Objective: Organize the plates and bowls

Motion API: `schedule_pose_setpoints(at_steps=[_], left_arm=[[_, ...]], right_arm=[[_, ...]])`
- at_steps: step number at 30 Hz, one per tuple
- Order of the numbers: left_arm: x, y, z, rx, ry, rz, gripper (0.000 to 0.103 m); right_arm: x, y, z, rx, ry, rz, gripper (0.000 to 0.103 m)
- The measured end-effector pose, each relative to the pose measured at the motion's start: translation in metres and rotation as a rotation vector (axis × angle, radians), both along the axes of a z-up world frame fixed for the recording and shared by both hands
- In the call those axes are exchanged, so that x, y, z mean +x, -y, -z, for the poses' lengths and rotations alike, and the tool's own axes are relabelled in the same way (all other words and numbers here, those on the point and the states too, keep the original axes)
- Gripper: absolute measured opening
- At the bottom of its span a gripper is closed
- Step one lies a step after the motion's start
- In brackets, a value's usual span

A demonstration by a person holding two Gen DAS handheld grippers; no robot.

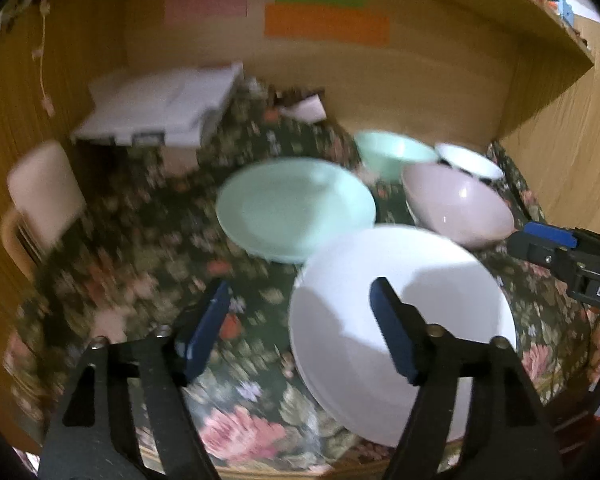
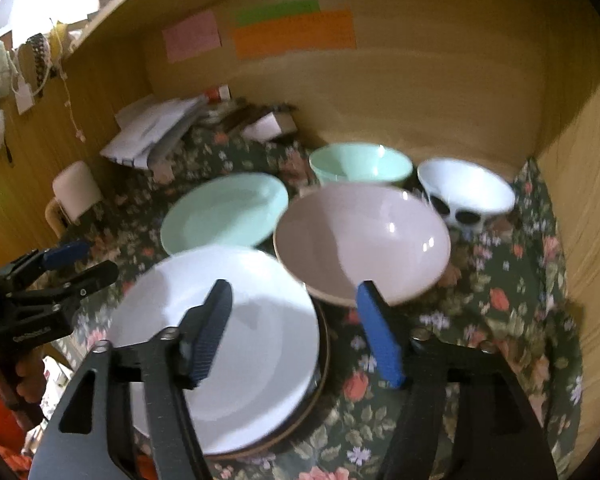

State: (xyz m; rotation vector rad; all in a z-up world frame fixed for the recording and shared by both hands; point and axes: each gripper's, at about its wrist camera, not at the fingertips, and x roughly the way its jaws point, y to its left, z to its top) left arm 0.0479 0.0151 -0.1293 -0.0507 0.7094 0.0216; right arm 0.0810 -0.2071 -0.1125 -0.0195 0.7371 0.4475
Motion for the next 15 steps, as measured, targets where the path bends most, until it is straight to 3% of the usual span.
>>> schedule_pose_setpoints(at_steps=[6, 15], left_arm=[[0.011, -0.019, -0.022, -0.018, 0.059, -0.04, 0.084], [0.033, -0.046, -0.041, -0.022, 0.093, -0.069, 0.085]], right_arm=[[0.009, -0.01, -0.02, 0.021, 0.05, -0.021, 0.073], [0.03, -0.03, -0.032, 0.02, 0.078, -0.052, 0.075]])
